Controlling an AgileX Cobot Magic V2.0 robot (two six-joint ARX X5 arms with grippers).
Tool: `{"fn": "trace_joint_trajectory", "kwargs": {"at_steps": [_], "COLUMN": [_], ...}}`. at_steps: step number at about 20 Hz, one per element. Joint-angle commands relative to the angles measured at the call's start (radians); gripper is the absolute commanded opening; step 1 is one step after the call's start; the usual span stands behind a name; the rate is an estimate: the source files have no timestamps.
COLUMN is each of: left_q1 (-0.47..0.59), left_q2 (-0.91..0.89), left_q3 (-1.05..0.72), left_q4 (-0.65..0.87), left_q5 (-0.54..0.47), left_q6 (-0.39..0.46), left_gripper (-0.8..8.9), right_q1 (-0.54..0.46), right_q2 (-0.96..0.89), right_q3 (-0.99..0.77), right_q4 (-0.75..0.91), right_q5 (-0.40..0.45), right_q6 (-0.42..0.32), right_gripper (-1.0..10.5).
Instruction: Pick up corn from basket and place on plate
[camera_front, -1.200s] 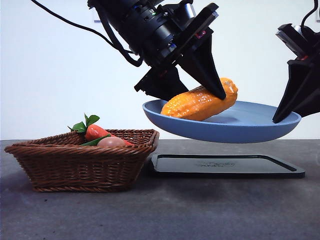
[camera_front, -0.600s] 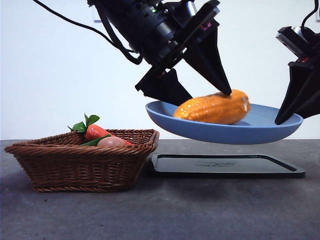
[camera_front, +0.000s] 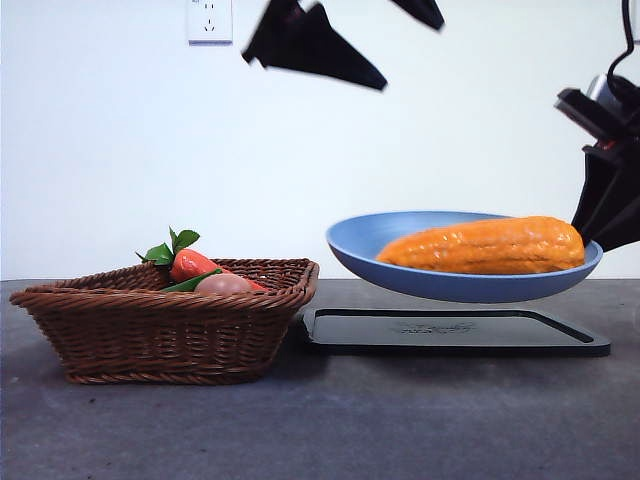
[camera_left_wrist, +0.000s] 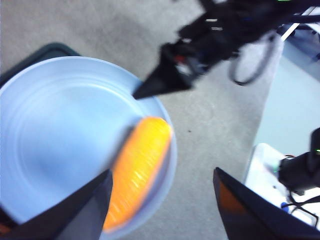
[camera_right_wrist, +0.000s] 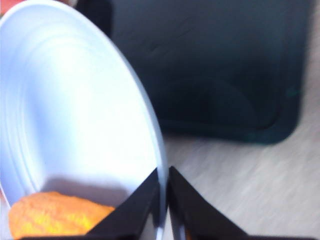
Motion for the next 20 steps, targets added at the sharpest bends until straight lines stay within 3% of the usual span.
{"fn": "trace_joint_trajectory", "kwargs": {"at_steps": [1, 10, 20], "left_q1": [-0.010, -0.010, -0.010], "left_q2": [-0.025, -0.119, -0.119], "left_q3": [0.025, 0.025, 0.025], "left_q4": [-0.016, -0.032, -0.047], "left_q5": [0.005, 0.004, 0.003], "left_q6": [0.005, -0.006, -0.006], "left_gripper": [3.29, 3.29, 3.27], "right_q1": [-0.017, -0.032, -0.031], "right_q2": [0.080, 0.426, 0.528], "right_q3": [0.074, 0.363, 0.394], "right_q4": [0.016, 0.005, 0.003], "right_q5": [-0.005, -0.005, -0.004], "right_q6": [0.011, 0.057, 0.063], "right_gripper": [0.0, 0.0, 0.0]}}
